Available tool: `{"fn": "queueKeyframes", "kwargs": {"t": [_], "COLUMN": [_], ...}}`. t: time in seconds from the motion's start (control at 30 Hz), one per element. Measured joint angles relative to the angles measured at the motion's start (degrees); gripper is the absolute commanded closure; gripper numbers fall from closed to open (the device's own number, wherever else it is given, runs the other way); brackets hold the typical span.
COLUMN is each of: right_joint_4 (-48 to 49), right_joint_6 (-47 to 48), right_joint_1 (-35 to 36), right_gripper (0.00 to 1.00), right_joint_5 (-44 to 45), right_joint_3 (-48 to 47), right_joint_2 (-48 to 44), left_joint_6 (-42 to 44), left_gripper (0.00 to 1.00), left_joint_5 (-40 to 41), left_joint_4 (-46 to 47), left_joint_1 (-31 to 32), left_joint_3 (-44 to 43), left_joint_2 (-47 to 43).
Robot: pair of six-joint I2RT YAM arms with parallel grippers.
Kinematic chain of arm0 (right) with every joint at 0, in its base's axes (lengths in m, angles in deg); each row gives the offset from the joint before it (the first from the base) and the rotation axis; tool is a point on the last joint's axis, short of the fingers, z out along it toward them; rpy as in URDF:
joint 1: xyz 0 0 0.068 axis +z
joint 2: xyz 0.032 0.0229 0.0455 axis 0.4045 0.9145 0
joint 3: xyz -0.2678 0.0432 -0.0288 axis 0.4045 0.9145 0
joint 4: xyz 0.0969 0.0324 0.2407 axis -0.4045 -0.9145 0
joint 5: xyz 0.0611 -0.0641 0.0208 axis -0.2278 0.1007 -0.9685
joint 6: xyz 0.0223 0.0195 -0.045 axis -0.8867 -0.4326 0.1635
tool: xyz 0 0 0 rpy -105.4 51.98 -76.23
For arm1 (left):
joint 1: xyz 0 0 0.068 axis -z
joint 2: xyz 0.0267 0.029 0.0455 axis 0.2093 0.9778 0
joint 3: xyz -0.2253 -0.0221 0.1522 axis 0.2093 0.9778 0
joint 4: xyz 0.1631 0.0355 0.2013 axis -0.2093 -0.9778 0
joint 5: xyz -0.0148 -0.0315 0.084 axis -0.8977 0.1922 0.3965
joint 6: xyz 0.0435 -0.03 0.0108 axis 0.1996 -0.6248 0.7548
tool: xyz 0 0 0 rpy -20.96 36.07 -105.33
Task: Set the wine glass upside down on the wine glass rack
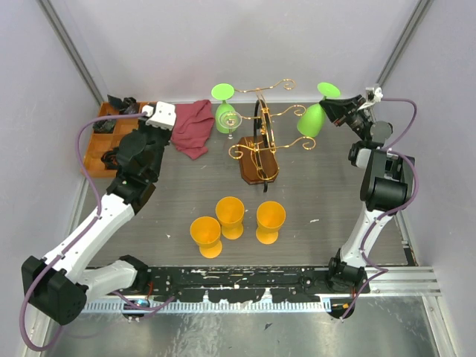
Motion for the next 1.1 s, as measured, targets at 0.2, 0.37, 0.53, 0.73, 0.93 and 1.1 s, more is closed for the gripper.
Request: {"fn": "queueKeyframes", "kwargs": {"t": [0.2, 0.37, 0.53, 0.73, 0.93, 1.1], "right_joint_4": [2.8, 0.4, 0.3, 1.8, 2.2, 2.2], "right_joint_6": [-1.9, 2.4, 4.2, 2.2, 1.2, 1.0], "right_joint_1": [1.4, 4.7, 7.4, 7.5, 7.6, 8.4], "right_gripper": [0.97, 0.97, 0.97, 0.97, 0.97, 0.97], "right_joint_5": [-1.7, -3.0, -3.6, -3.6, -3.8, -4.2], "right_joint_3": [-3.2, -4.5, -7.5, -11.9, -15.0, -16.6], "right_joint_2": [0.0, 0.0, 3.1, 9.2, 11.9, 12.9], "left_joint_6": [-0.5, -0.6, -0.7, -0.8, -1.0, -1.0], "left_gripper": [0.54, 0.54, 0.54, 0.55, 0.55, 0.55], "left_joint_5": [-0.2, -0.2, -0.3, -0.2, -0.2, -0.1], "left_joint_4": [0.3, 1.0, 1.6, 1.7, 1.7, 1.7], "left_joint_1": [-1.4, -2.3, -2.8, -3.5, -4.0, -4.2], "left_joint_3": [0.0, 0.0, 0.0, 0.0, -0.2, -1.3], "left_joint_2": [0.8, 2.1, 3.2, 4.1, 5.6, 6.9]}}
